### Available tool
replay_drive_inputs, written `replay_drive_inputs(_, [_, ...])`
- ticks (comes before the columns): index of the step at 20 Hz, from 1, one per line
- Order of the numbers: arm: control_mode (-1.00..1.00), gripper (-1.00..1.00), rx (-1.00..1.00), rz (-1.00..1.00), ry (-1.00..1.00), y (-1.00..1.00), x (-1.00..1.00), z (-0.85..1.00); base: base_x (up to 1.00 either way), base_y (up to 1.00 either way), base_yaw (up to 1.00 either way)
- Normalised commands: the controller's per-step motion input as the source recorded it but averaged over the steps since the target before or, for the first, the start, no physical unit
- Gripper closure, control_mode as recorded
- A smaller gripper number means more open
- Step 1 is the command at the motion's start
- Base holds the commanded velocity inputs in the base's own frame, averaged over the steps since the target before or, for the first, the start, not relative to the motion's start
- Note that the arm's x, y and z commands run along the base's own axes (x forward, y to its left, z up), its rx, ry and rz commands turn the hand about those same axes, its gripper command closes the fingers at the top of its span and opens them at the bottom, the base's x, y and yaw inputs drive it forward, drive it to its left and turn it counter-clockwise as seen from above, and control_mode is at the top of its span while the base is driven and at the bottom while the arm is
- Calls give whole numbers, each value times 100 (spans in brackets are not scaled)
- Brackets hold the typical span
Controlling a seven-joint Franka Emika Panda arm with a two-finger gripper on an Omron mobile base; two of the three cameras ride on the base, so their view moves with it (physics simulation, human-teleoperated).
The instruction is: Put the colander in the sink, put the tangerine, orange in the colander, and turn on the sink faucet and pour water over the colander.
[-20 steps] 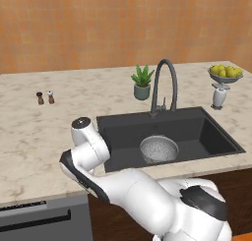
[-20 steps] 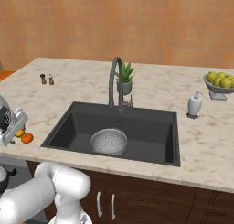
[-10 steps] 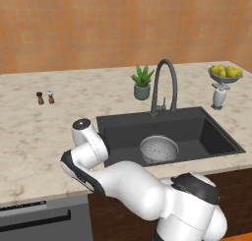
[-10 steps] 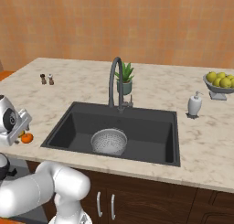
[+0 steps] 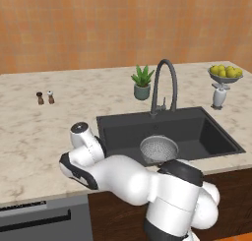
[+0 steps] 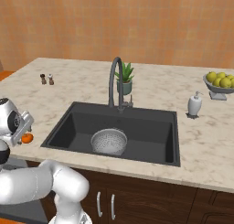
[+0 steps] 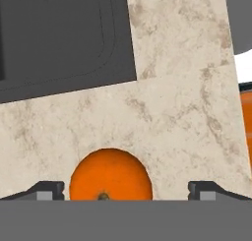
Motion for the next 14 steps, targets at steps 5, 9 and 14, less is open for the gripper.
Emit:
replay_drive_inputs(5, [-100, -100, 0, -5, 0, 23, 16, -20, 0, 0, 0])
replay_drive_inputs(9, [-100, -100, 0, -3, 7, 10, 3, -26, 0, 0, 0])
replay_drive_inputs(14, [-100, -100, -1, -1, 10, 0, 0, -26, 0, 0, 0])
